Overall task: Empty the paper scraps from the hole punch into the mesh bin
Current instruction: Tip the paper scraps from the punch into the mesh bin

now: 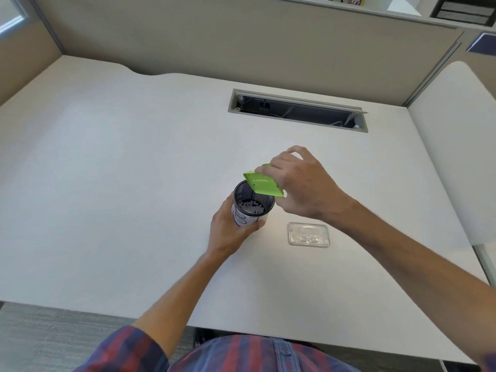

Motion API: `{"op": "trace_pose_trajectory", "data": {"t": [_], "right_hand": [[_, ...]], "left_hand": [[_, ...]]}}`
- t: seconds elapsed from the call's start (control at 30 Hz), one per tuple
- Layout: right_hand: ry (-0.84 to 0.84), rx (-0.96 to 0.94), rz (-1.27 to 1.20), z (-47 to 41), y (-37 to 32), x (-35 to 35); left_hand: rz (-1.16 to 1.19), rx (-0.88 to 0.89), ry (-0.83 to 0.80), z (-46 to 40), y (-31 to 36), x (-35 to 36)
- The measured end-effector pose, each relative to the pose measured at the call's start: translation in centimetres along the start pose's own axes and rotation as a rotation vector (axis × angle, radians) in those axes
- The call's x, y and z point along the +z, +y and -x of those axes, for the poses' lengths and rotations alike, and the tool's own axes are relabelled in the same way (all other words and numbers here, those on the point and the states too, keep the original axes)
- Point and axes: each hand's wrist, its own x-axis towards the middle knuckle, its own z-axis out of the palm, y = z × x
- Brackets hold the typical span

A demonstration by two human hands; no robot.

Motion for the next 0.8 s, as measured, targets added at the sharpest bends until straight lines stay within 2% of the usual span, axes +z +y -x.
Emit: {"op": "trace_pose_trajectory", "data": {"t": [0.17,0.37,0.47,0.6,0.7,0.8], "right_hand": [[0.119,0.497,-0.542,2.4,-0.8,-0.3],[0.287,0.909,-1.049,6.2,-1.7,1.3],[0.373,1.022,-1.188,7.6,-2.7,1.9],[0.462,1.103,-1.395,9.0,-4.7,2.3],[0.482,1.171,-1.552,9.6,-6.3,2.9],[0.497,1.193,-1.599,9.7,-7.8,3.1]], "left_hand": [[-0.110,-0.118,-0.074,1.0,-1.4,-0.8],[-0.187,-0.088,-0.067,3.2,-2.5,-1.9],[-0.176,-0.049,0.035,4.2,-2.3,-2.1],[0.002,0.024,0.134,5.5,-1.1,-1.6],[0.120,-0.001,0.042,6.0,0.3,-0.8],[0.289,-0.015,-0.079,6.0,2.0,0.0]]}}
